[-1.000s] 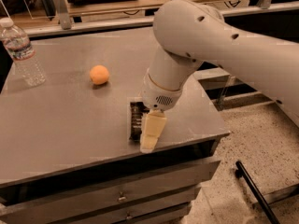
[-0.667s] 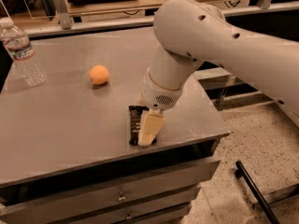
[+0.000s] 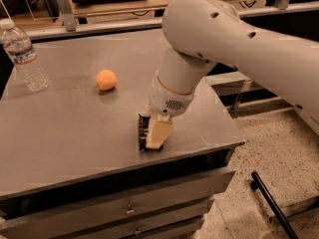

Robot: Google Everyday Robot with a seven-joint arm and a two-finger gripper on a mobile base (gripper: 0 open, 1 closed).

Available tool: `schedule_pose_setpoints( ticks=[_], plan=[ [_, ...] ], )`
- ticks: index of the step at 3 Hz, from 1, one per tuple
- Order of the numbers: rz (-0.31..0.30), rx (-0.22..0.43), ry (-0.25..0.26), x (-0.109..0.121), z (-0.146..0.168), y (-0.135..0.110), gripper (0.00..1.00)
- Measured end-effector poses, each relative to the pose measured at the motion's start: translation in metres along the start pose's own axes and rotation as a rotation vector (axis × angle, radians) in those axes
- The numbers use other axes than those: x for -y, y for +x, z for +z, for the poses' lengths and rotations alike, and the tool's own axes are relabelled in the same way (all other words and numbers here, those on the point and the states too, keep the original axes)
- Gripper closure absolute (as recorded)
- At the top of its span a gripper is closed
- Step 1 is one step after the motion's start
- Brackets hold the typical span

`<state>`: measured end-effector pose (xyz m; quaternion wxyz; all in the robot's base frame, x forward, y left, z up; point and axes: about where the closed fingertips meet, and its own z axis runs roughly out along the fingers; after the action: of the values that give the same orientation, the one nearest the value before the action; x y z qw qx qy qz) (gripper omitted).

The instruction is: Move rxbar chocolate near orange

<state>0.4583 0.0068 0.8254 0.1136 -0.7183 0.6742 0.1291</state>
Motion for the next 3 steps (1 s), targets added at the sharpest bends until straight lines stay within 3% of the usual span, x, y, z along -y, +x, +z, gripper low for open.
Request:
schedule_pose_setpoints(
  ticks=[1,3],
  plan=[
    [0.000,0.000,0.000,0.000,0.000,0.000,1.00],
    [-0.009,0.081,0.034,0.012,-0.032,-0.019,1.00]
  ],
)
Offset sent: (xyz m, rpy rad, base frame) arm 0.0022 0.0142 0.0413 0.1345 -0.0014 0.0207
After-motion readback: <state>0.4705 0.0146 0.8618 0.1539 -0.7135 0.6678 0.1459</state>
